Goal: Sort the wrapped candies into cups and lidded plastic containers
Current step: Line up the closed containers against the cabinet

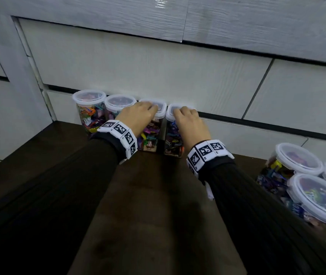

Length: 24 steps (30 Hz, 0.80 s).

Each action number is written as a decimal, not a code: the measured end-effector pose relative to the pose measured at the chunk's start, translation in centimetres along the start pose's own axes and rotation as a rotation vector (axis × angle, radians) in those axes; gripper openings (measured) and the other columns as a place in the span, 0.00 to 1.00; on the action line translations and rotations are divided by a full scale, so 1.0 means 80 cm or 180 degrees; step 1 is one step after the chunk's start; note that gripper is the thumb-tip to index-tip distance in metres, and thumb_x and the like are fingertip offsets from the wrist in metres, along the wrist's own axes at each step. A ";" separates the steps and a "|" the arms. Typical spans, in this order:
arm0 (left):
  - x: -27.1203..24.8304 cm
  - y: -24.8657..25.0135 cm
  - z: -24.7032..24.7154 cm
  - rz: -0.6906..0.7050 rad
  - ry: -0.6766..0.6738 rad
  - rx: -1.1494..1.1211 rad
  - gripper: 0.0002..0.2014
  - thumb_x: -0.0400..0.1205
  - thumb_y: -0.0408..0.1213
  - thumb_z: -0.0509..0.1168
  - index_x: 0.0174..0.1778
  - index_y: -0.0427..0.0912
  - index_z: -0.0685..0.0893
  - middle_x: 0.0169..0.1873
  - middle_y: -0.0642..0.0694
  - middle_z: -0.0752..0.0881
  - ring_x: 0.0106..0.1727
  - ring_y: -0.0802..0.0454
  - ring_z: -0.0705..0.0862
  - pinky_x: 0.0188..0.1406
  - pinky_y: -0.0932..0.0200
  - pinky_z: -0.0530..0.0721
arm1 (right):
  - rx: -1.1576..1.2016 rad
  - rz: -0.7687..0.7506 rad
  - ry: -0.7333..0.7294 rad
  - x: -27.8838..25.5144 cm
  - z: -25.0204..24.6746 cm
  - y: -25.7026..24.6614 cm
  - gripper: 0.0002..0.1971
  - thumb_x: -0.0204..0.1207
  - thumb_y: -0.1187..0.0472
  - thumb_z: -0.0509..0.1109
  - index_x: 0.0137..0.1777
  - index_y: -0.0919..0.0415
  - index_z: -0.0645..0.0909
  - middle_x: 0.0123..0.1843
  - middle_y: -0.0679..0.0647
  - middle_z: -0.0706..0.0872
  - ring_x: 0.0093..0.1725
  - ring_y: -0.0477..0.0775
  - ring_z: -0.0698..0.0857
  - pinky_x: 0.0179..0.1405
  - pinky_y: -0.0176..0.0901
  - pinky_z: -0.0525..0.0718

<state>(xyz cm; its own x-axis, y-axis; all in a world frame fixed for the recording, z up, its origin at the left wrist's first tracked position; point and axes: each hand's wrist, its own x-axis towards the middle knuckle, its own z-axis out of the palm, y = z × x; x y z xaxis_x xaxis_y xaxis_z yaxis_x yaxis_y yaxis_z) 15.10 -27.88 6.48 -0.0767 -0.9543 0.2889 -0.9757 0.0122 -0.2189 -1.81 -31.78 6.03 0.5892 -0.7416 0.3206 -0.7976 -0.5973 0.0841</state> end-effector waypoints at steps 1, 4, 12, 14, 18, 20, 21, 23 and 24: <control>0.000 0.000 0.001 -0.0011 0.0010 -0.0056 0.24 0.83 0.25 0.61 0.77 0.38 0.69 0.72 0.38 0.74 0.72 0.39 0.74 0.61 0.44 0.80 | -0.0013 0.0015 0.0027 0.000 0.001 0.000 0.25 0.77 0.71 0.63 0.74 0.62 0.65 0.71 0.60 0.72 0.71 0.63 0.70 0.58 0.52 0.80; 0.002 0.003 -0.005 -0.0067 -0.0158 -0.0261 0.28 0.81 0.24 0.65 0.78 0.39 0.67 0.72 0.37 0.73 0.73 0.38 0.72 0.68 0.43 0.77 | -0.0043 0.0087 -0.0016 -0.003 -0.003 -0.004 0.24 0.80 0.69 0.61 0.75 0.61 0.64 0.72 0.59 0.70 0.72 0.63 0.69 0.56 0.54 0.82; -0.024 0.070 -0.064 0.0088 0.0010 -0.0816 0.31 0.83 0.44 0.66 0.81 0.42 0.65 0.81 0.41 0.66 0.82 0.43 0.62 0.80 0.45 0.62 | -0.0003 0.0386 0.0210 -0.059 -0.076 0.029 0.18 0.77 0.64 0.65 0.66 0.59 0.72 0.67 0.57 0.77 0.68 0.61 0.73 0.60 0.56 0.75; -0.031 0.110 -0.092 0.0398 0.0090 -0.1206 0.27 0.82 0.44 0.67 0.77 0.44 0.71 0.75 0.43 0.74 0.77 0.44 0.70 0.75 0.50 0.67 | 0.0023 0.0545 0.0165 -0.087 -0.104 0.062 0.15 0.76 0.66 0.63 0.63 0.60 0.75 0.62 0.59 0.79 0.65 0.62 0.76 0.57 0.55 0.76; -0.053 0.221 -0.140 0.1230 -0.0065 -0.1664 0.21 0.82 0.49 0.66 0.68 0.44 0.80 0.66 0.45 0.82 0.68 0.45 0.78 0.69 0.52 0.72 | 0.0167 0.1288 -0.0577 -0.140 -0.150 0.146 0.16 0.76 0.68 0.62 0.63 0.58 0.78 0.64 0.61 0.81 0.65 0.63 0.79 0.61 0.52 0.79; -0.065 0.276 -0.153 0.1572 -0.0092 -0.1672 0.20 0.79 0.50 0.67 0.62 0.42 0.82 0.58 0.43 0.85 0.60 0.42 0.82 0.60 0.47 0.79 | 0.0241 0.1532 -0.0961 -0.161 -0.164 0.179 0.17 0.75 0.66 0.66 0.63 0.57 0.79 0.66 0.61 0.82 0.66 0.61 0.80 0.65 0.50 0.78; -0.070 0.299 -0.155 0.1679 -0.0090 -0.1605 0.21 0.78 0.51 0.68 0.61 0.41 0.81 0.57 0.43 0.85 0.58 0.41 0.83 0.56 0.46 0.81 | 0.0243 0.1626 -0.1043 -0.171 -0.168 0.191 0.16 0.75 0.65 0.68 0.63 0.57 0.80 0.66 0.60 0.82 0.66 0.60 0.80 0.65 0.49 0.78; -0.079 0.334 -0.154 0.1793 -0.0110 -0.1500 0.28 0.76 0.55 0.70 0.66 0.42 0.78 0.61 0.43 0.83 0.59 0.41 0.82 0.57 0.47 0.82 | 0.0284 0.1785 -0.1093 -0.185 -0.173 0.208 0.17 0.75 0.61 0.70 0.63 0.58 0.80 0.65 0.59 0.83 0.66 0.59 0.80 0.66 0.47 0.78; -0.082 0.345 -0.151 0.1829 -0.0116 -0.1460 0.30 0.76 0.56 0.70 0.70 0.42 0.76 0.64 0.43 0.81 0.62 0.42 0.81 0.59 0.47 0.81 | 0.0306 0.1838 -0.1140 -0.191 -0.173 0.214 0.17 0.75 0.60 0.70 0.64 0.58 0.80 0.66 0.59 0.82 0.66 0.58 0.80 0.66 0.46 0.77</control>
<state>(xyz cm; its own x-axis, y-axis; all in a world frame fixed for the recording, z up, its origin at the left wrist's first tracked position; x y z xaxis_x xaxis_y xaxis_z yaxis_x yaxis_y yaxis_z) -13.82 -17.70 9.81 -0.6027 -0.7690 0.2132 -0.7721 0.6294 0.0879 -26.22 -26.44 15.61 0.0925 -0.9947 -0.0444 -0.9915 -0.0880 -0.0961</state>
